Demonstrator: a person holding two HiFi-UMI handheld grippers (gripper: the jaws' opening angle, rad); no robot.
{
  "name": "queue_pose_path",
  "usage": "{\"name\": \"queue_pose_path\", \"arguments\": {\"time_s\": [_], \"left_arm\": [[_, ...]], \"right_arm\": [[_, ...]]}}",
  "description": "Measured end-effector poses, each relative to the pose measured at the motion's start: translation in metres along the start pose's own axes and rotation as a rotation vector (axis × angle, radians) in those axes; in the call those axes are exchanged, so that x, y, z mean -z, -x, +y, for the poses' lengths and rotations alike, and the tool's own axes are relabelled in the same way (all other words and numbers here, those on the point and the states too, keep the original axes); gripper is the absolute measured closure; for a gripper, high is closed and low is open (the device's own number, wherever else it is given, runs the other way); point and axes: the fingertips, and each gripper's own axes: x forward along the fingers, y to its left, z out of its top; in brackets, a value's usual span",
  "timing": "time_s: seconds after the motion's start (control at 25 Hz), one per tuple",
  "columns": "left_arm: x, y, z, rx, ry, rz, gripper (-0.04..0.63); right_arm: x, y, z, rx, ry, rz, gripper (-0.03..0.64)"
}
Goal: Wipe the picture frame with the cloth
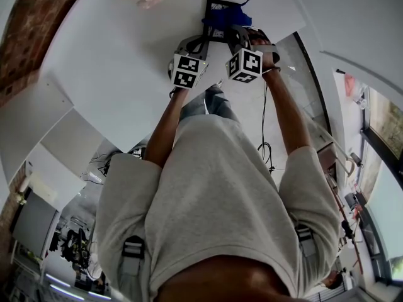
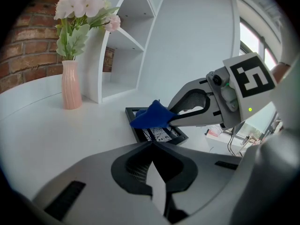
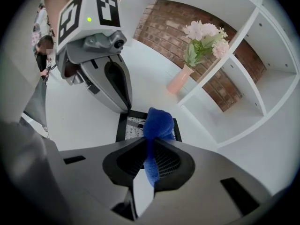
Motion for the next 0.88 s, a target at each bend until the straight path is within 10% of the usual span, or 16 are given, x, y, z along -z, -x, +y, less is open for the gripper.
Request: {"name": "queue_pose_path", "arguments": {"time_s": [0.88], "left_arm": [[0.001,0.000,0.002,-0.013,0.005,-0.007,0.580]], "right_arm": [[-0.003,0.027,0.061,-0.056,0.008,-0.010,0.558]]}}
